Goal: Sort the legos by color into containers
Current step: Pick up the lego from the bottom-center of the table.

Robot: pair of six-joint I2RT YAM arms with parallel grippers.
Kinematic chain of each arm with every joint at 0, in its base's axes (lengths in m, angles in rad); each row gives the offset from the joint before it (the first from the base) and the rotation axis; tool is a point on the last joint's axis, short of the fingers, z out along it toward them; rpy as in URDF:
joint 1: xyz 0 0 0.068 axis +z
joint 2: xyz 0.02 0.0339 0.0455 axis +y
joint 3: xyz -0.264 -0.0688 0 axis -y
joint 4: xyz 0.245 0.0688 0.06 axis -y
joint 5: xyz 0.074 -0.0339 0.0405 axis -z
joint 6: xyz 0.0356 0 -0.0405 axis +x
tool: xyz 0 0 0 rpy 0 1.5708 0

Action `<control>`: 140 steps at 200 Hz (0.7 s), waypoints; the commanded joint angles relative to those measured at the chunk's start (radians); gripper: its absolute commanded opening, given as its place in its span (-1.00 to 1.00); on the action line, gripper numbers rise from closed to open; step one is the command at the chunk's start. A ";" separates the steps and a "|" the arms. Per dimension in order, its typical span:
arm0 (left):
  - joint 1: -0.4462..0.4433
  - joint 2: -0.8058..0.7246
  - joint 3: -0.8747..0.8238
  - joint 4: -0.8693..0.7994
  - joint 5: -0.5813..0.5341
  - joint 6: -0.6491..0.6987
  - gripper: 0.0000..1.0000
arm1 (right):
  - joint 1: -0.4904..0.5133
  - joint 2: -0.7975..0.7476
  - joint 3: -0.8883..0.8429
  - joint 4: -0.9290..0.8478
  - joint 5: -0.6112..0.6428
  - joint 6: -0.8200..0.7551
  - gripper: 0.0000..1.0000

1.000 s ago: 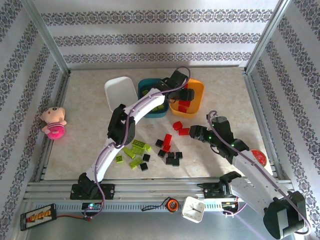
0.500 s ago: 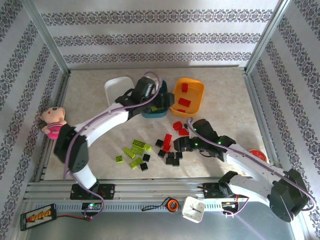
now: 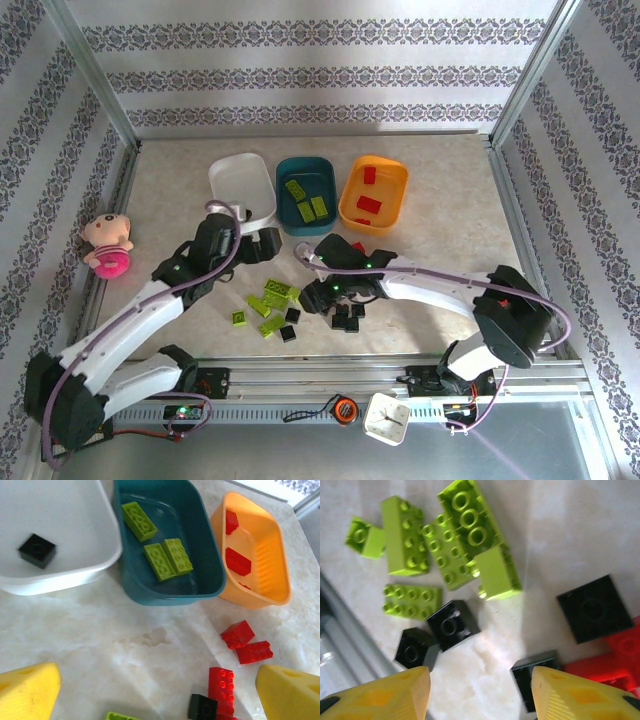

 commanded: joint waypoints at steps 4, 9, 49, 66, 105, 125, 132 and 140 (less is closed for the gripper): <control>0.032 -0.101 -0.047 -0.108 -0.089 0.006 0.99 | -0.003 0.071 0.132 -0.127 0.174 -0.098 0.17; 0.038 -0.116 -0.053 -0.118 -0.092 0.007 0.99 | -0.004 0.098 0.155 -0.158 0.196 -0.115 0.16; 0.099 -0.184 -0.087 -0.161 -0.066 0.009 0.99 | -0.004 0.260 0.302 -0.314 0.273 -0.222 0.17; 0.123 -0.198 -0.088 -0.168 -0.044 0.011 0.99 | -0.003 0.299 0.338 -0.334 0.299 -0.243 0.18; 0.167 -0.212 -0.085 -0.167 0.018 0.003 0.99 | -0.002 0.355 0.381 -0.362 0.327 -0.262 0.16; 0.176 -0.219 -0.085 -0.168 0.031 -0.008 0.99 | -0.001 0.382 0.394 -0.378 0.324 -0.266 0.15; 0.179 -0.222 -0.085 -0.167 0.032 -0.012 0.99 | -0.001 0.389 0.394 -0.377 0.322 -0.268 0.14; 0.181 -0.228 -0.085 -0.166 0.032 -0.015 0.99 | -0.001 0.395 0.394 -0.378 0.315 -0.269 0.14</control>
